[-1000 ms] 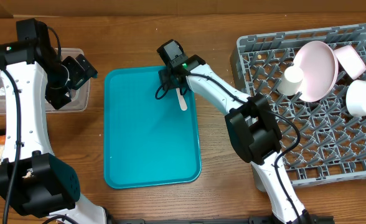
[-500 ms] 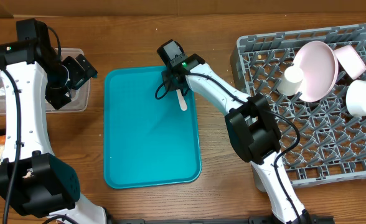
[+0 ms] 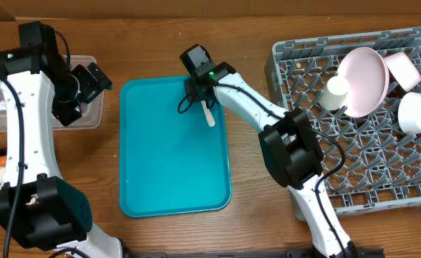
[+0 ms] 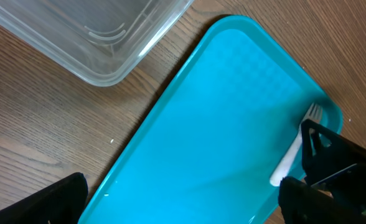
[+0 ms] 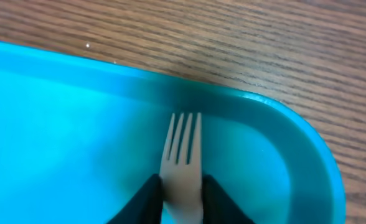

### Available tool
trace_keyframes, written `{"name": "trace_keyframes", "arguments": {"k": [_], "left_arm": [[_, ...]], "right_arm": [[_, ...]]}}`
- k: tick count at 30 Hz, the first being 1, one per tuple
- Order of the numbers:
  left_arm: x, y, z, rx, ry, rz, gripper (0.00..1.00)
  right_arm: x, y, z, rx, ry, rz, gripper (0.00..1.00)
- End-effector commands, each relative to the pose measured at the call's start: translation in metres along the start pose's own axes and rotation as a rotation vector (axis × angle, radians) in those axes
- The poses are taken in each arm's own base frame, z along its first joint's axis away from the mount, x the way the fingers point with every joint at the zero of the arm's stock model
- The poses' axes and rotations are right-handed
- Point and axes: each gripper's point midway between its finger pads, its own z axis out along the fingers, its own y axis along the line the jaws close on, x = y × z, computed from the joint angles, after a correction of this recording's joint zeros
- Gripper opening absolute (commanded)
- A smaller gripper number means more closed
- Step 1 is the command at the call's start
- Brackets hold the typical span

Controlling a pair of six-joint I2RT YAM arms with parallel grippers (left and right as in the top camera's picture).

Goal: Sort waste into correct bins and load items into the dishwasher
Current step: 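Lower the right gripper and close it on the fork handle, then carry the fork right and drop it into the dish rack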

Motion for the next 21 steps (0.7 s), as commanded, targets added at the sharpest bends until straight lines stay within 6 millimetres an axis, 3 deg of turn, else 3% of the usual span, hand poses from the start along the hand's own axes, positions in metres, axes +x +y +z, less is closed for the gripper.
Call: {"name": "trace_keyframes", "arguments": {"k": [1, 8, 13, 16, 18, 21], "left_arm": [[-0.007, -0.003, -0.007, 0.003, -0.030, -0.004, 1.00], [-0.007, -0.003, -0.007, 0.003, -0.030, -0.004, 1.00], [-0.007, -0.003, -0.007, 0.002, -0.030, -0.004, 1.00], [-0.007, -0.003, -0.007, 0.003, -0.030, -0.004, 1.00], [-0.007, -0.003, -0.007, 0.003, -0.030, -0.004, 1.00], [-0.007, -0.003, -0.007, 0.003, -0.030, -0.004, 1.00]], "right_arm": [[-0.002, 0.005, 0.001, -0.005, -0.005, -0.005, 0.22], [-0.002, 0.004, -0.008, -0.003, 0.003, -0.005, 0.21], [-0.017, 0.006, -0.043, -0.016, -0.036, -0.002, 0.04], [-0.022, 0.007, -0.060, -0.019, -0.046, -0.001, 0.04], [-0.026, 0.002, -0.077, -0.010, -0.055, 0.004, 0.04], [-0.041, -0.027, -0.142, 0.004, -0.094, 0.037, 0.04]]}}
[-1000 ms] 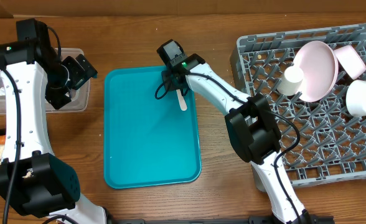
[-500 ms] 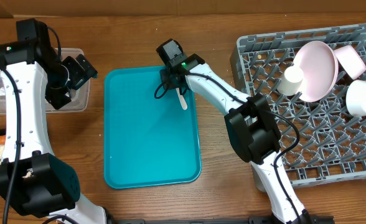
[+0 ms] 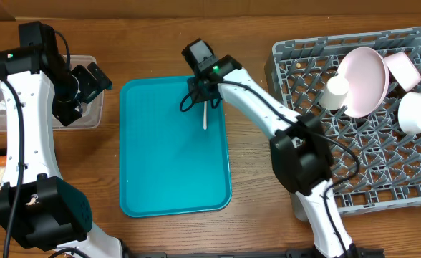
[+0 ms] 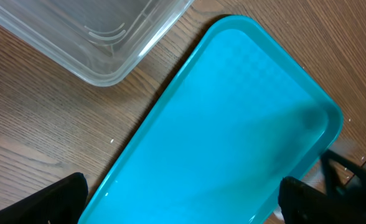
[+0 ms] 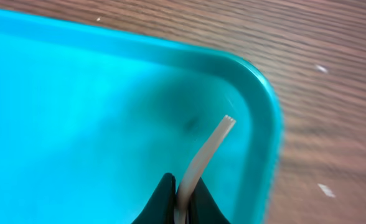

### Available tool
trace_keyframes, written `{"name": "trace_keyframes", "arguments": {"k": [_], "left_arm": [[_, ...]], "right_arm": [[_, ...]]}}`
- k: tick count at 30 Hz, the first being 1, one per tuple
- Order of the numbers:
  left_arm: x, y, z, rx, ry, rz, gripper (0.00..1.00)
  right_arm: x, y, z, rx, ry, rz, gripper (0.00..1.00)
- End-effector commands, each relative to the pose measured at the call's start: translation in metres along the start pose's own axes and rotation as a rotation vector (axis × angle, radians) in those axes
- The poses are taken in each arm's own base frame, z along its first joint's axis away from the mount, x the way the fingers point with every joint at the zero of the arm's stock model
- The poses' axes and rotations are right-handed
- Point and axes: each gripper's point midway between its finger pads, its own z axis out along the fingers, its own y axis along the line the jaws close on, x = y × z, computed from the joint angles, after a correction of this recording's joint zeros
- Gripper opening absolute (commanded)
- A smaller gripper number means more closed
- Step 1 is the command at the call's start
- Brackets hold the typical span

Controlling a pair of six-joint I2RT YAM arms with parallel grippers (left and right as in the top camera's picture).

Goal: Sort waste into correct bins and load items into the dishwasher
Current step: 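Carry the fork right and drop it into the dish rack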

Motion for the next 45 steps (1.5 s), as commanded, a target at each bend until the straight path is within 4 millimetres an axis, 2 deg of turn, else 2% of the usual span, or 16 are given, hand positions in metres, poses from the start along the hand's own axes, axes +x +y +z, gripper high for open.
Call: {"name": "trace_keyframes", "arguments": {"k": [1, 5, 6, 8, 9, 13, 24, 25, 28, 29, 32, 34, 38, 40, 42, 45], "left_arm": [[-0.007, -0.003, -0.007, 0.003, -0.030, -0.004, 1.00], [-0.007, -0.003, -0.007, 0.003, -0.030, -0.004, 1.00], [-0.007, -0.003, -0.007, 0.003, -0.030, -0.004, 1.00], [-0.007, -0.003, -0.007, 0.003, -0.030, -0.004, 1.00], [-0.007, -0.003, -0.007, 0.003, -0.030, -0.004, 1.00], [-0.007, -0.003, -0.007, 0.003, -0.030, -0.004, 1.00], [-0.007, -0.003, -0.007, 0.003, -0.031, -0.004, 1.00], [-0.007, -0.003, -0.007, 0.003, -0.030, -0.004, 1.00], [-0.007, -0.003, -0.007, 0.002, -0.031, -0.004, 1.00], [-0.007, -0.003, -0.007, 0.003, -0.031, -0.004, 1.00], [-0.007, -0.003, -0.007, 0.003, -0.030, -0.004, 1.00], [-0.007, -0.003, -0.007, 0.003, -0.031, -0.004, 1.00], [-0.007, -0.003, -0.007, 0.003, -0.030, -0.004, 1.00], [-0.007, -0.003, -0.007, 0.003, -0.030, -0.004, 1.00], [-0.007, -0.003, -0.007, 0.003, -0.030, -0.004, 1.00], [-0.007, -0.003, -0.007, 0.003, -0.031, -0.004, 1.00]], "right_arm": [[-0.042, -0.034, -0.104, 0.001, -0.161, 0.020, 0.04], [-0.044, -0.118, -0.163, 0.152, -0.192, 0.038, 0.04], [-0.039, -0.149, -0.176, 0.180, -0.175, 0.059, 0.04], [-0.025, -0.182, -0.179, 0.159, -0.111, 0.040, 0.04], [-0.021, -0.188, -0.178, 0.139, -0.092, 0.032, 0.04], [0.002, -0.224, -0.154, 0.018, 0.002, -0.008, 0.04], [0.012, -0.229, -0.106, -0.059, 0.071, -0.031, 0.05], [0.013, -0.229, -0.106, -0.059, 0.073, -0.031, 0.12], [0.013, -0.228, -0.106, -0.060, 0.074, -0.025, 0.43], [0.013, -0.228, -0.106, -0.060, 0.074, -0.010, 0.49], [0.013, -0.219, -0.107, -0.097, 0.075, -0.007, 0.56], [0.013, -0.214, -0.110, -0.100, 0.079, 0.022, 0.68], [0.009, -0.209, -0.147, -0.084, 0.040, 0.154, 0.71], [0.008, -0.205, -0.179, -0.079, -0.004, 0.194, 0.71], [0.017, -0.198, -0.222, -0.077, -0.044, 0.228, 0.71], [0.051, -0.200, -0.273, 0.002, -0.036, 0.371, 0.77]]}}
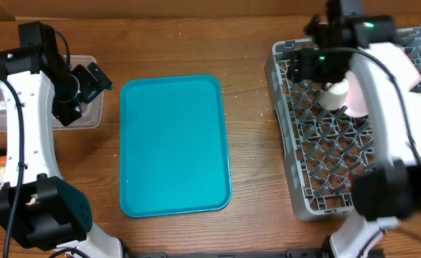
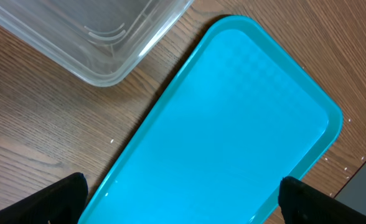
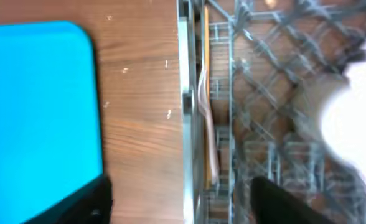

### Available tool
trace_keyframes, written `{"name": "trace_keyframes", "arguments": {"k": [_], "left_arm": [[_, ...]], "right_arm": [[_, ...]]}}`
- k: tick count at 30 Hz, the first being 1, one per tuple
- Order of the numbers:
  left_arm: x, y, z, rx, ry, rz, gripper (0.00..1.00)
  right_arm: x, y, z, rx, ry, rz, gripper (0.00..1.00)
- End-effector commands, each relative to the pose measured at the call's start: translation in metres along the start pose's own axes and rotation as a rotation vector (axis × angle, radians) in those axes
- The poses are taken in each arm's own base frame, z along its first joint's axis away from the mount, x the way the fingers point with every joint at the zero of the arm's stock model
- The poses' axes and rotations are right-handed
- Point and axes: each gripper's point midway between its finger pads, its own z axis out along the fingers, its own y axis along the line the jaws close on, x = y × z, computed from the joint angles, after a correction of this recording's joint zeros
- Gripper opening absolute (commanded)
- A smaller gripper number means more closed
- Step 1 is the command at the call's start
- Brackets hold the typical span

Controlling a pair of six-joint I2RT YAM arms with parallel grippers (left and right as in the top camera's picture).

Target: Sort waste into correct bins and load items into the dishwasher

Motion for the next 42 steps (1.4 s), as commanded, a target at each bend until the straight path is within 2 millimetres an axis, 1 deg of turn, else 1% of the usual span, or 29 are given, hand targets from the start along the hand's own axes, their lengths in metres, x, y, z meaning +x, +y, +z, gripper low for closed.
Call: {"name": "trace_keyframes", "arguments": {"k": [1, 2, 3, 6, 8, 10, 13, 14, 15, 17, 20, 30, 33, 36, 38, 40, 41, 42], "left_arm": [[-0.007, -0.003, -0.006, 0.002, -0.030, -0.004, 1.00], [-0.007, -0.003, -0.006, 0.002, -0.030, -0.004, 1.00], [-0.007, -0.003, -0.006, 0.002, -0.030, -0.004, 1.00], [-0.007, -0.003, -0.006, 0.002, -0.030, -0.004, 1.00], [-0.007, -0.003, -0.006, 0.002, -0.030, -0.004, 1.00], [-0.007, -0.003, -0.006, 0.002, -0.030, -0.004, 1.00], [-0.007, -0.003, -0.006, 0.002, -0.030, -0.004, 1.00], [-0.007, -0.003, -0.006, 0.002, -0.030, -0.004, 1.00], [-0.007, -0.003, -0.006, 0.002, -0.030, -0.004, 1.00], [-0.007, -0.003, -0.006, 0.002, -0.030, -0.004, 1.00], [-0.007, -0.003, -0.006, 0.002, -0.030, -0.004, 1.00], [-0.007, -0.003, -0.006, 0.002, -0.030, -0.004, 1.00], [-0.007, -0.003, -0.006, 0.002, -0.030, -0.004, 1.00], [-0.007, -0.003, -0.006, 0.002, -0.030, -0.004, 1.00], [-0.007, -0.003, -0.006, 0.002, -0.030, -0.004, 1.00], [-0.007, -0.003, -0.006, 0.002, -0.030, -0.004, 1.00], [-0.007, -0.003, -0.006, 0.002, -0.030, -0.004, 1.00], [-0.007, -0.003, -0.006, 0.002, -0.030, -0.004, 1.00]], "right_arm": [[0.023, -0.005, -0.071, 0.077, -0.116, 0.205, 0.77], [0.035, -0.008, -0.078, 0.101, -0.107, 0.253, 0.77], [0.053, -0.010, -0.088, 0.128, -0.093, 0.297, 0.77], [0.078, -0.003, -0.093, 0.122, -0.073, 0.288, 0.77], [0.098, 0.004, -0.091, 0.118, -0.054, 0.267, 0.77], [0.121, 0.011, -0.085, 0.104, -0.048, 0.264, 0.77], [0.144, 0.021, -0.076, 0.077, -0.076, 0.240, 0.77], [0.150, 0.023, -0.074, 0.064, -0.094, 0.235, 0.91], [0.155, 0.026, -0.072, 0.050, -0.110, 0.231, 1.00], [0.166, 0.028, -0.068, 0.023, -0.146, 0.221, 1.00], [0.185, 0.024, -0.065, 0.028, -0.104, 0.225, 1.00], [0.183, 0.023, -0.056, 0.044, -0.070, 0.227, 1.00], [0.177, 0.016, -0.054, 0.085, -0.091, 0.225, 1.00], [0.156, 0.019, -0.050, 0.065, -0.178, 0.215, 1.00], [0.137, 0.028, -0.047, -0.011, -0.321, 0.160, 1.00], [0.134, 0.029, -0.043, -0.078, -0.426, 0.156, 1.00], [0.134, 0.029, -0.042, -0.095, -0.447, 0.158, 1.00], [0.136, 0.025, -0.036, -0.142, -0.512, 0.167, 1.00]]}}
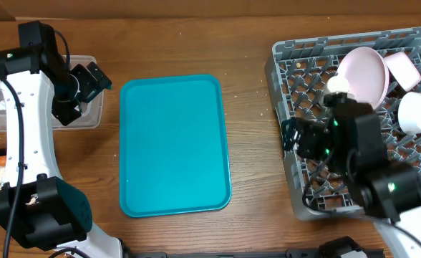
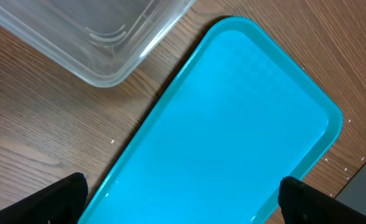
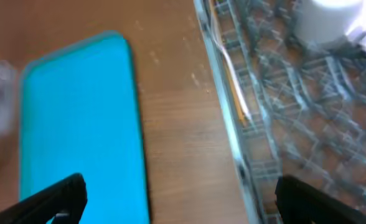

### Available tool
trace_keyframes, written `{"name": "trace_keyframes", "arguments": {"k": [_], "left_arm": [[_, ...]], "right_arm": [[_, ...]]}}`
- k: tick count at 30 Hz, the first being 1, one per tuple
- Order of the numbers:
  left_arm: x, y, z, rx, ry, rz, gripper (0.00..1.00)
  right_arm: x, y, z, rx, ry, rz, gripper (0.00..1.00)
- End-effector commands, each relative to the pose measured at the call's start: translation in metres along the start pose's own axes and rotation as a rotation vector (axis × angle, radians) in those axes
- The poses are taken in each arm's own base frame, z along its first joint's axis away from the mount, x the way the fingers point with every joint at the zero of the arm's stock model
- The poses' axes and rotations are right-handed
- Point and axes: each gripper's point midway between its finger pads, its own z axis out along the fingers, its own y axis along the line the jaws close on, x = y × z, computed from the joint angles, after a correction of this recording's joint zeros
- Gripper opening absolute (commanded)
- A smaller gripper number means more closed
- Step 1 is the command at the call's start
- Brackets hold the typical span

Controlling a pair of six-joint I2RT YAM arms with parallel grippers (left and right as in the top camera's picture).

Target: Sort waste into correct bins and load items into the dishwasher

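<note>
The teal tray (image 1: 175,143) lies bare in the middle of the table. At the right stands the grey dish rack (image 1: 289,54), holding a pink bowl (image 1: 364,79), a pink cup (image 1: 404,69) and white cups (image 1: 417,113). In the blurred right wrist view a pale strip, apparently the white fork (image 3: 228,71), lies along the rack's left edge. My right gripper (image 1: 296,136) hangs open and empty above that edge, its fingers wide apart (image 3: 177,199). My left gripper (image 1: 89,79) is open and empty by the clear bin, looking down on the tray (image 2: 183,199).
A clear plastic bin (image 1: 89,107) stands at the far left, its corner in the left wrist view (image 2: 102,37). Crumbs and scraps lie at the table's left edge. Bare wood separates tray and rack (image 3: 177,124).
My right arm has come back from the rack's far left corner to the middle of its left side, still open. The left arm has not moved.
My right gripper was shut on the white fork at the tray's far right corner, then held it lifted off the tray. Later it stood open over the rack's far left corner with the fork lying in the rack. Now the tray is bare.
</note>
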Motion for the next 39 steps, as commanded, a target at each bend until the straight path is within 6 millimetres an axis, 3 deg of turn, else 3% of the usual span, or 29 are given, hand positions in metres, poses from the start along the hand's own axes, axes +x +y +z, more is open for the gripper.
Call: {"name": "trace_keyframes", "arguments": {"k": [1, 4, 7, 16, 19, 28, 39], "left_arm": [[-0.006, -0.003, -0.006, 0.003, -0.025, -0.005, 1.00], [-0.006, -0.003, -0.006, 0.003, -0.025, -0.005, 1.00], [-0.006, -0.003, -0.006, 0.003, -0.025, -0.005, 1.00], [-0.006, -0.003, -0.006, 0.003, -0.025, -0.005, 1.00], [-0.006, -0.003, -0.006, 0.003, -0.025, -0.005, 1.00], [-0.006, -0.003, -0.006, 0.003, -0.025, -0.005, 1.00], [-0.006, -0.003, -0.006, 0.003, -0.025, -0.005, 1.00]], "right_arm": [[0.008, -0.009, -0.001, -0.095, -0.123, 0.019, 1.00], [0.013, -0.017, 0.004, -0.190, -0.257, -0.053, 1.00], [0.022, -0.010, 0.002, -0.323, -0.435, -0.265, 1.00], [0.007, -0.036, -0.009, -0.260, -0.820, -0.292, 1.00], [0.002, -0.048, -0.014, -0.195, -0.881, -0.263, 1.00], [0.001, -0.060, -0.032, -0.144, -0.977, -0.241, 1.00], [0.010, -0.075, -0.009, -0.110, -0.988, -0.225, 1.00]]}}
